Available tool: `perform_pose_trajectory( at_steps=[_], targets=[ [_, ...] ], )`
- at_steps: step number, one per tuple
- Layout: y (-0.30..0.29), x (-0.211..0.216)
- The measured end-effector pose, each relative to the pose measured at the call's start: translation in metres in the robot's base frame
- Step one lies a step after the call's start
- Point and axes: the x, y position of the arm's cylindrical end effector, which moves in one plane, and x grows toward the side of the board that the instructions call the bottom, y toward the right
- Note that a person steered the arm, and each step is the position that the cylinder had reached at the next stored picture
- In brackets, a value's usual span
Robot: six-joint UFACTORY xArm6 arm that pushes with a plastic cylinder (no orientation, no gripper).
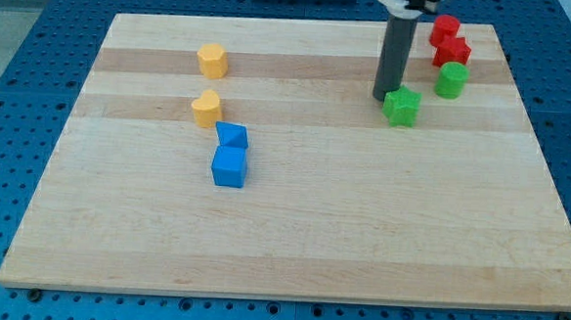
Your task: Move the green star below the green circle
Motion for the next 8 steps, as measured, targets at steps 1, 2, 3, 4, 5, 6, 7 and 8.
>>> perform_pose_trajectory(
  at_steps=[1, 2, 3, 4, 5, 6, 7, 8],
  targets=[
    [0.004, 0.005],
    [-0.010, 0.005],
    [-0.037, 0.006],
    [-0.053, 0.024],
    [-0.051, 0.037],
    [-0.040, 0.038],
    [-0.021, 0.038],
    [0.003, 0.038]
  ],
)
